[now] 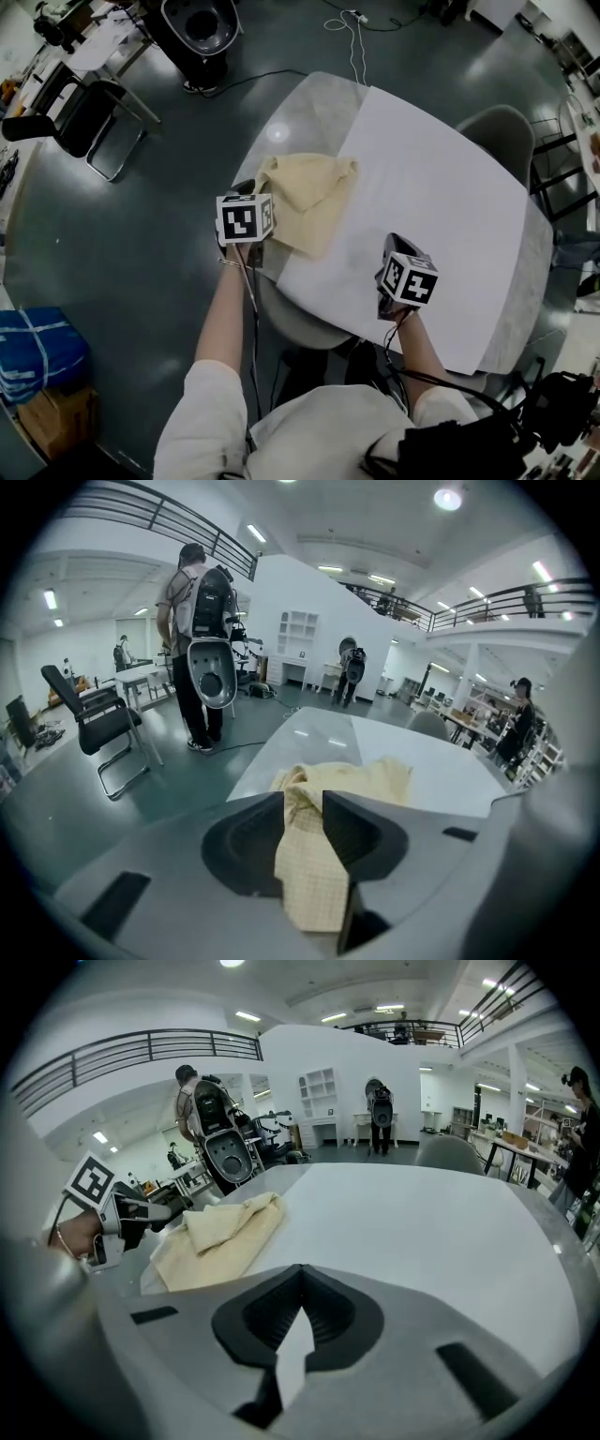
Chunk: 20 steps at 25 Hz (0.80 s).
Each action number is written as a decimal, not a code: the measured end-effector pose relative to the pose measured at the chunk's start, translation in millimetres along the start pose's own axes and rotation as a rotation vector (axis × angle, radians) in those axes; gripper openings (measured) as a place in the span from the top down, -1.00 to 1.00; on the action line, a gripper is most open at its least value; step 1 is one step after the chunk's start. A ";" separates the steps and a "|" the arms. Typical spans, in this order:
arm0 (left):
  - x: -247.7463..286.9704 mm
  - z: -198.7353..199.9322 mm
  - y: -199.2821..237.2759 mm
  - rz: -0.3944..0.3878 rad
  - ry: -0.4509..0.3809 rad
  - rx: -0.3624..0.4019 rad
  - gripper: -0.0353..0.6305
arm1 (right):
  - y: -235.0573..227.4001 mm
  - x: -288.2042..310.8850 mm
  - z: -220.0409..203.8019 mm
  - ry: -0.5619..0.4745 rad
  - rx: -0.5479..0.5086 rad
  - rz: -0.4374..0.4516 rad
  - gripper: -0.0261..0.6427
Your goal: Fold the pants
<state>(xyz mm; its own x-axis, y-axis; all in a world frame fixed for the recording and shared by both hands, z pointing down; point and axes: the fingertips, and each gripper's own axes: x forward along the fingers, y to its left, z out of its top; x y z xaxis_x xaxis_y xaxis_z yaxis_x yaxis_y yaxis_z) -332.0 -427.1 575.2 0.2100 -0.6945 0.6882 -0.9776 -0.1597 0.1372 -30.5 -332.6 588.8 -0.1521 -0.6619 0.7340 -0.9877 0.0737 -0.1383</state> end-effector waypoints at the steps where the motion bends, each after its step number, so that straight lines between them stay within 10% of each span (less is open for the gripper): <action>1: -1.3 -1.1 -3.3 -0.004 -0.003 0.003 0.55 | -0.1 -1.1 -0.1 -0.002 -0.001 0.000 0.94; 20: 23.1 -69.1 -82.5 -0.155 0.092 0.145 0.42 | -27.7 -19.2 -48.1 0.029 0.023 -0.015 0.94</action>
<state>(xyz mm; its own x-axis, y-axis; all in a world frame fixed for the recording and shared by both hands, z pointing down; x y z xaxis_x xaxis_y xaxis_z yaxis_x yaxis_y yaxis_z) -247.6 -381.5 628.9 0.3491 -0.5880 0.7297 -0.9200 -0.3632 0.1475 -2.1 -286.1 610.5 -0.1384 -0.6407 0.7553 -0.9888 0.0464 -0.1418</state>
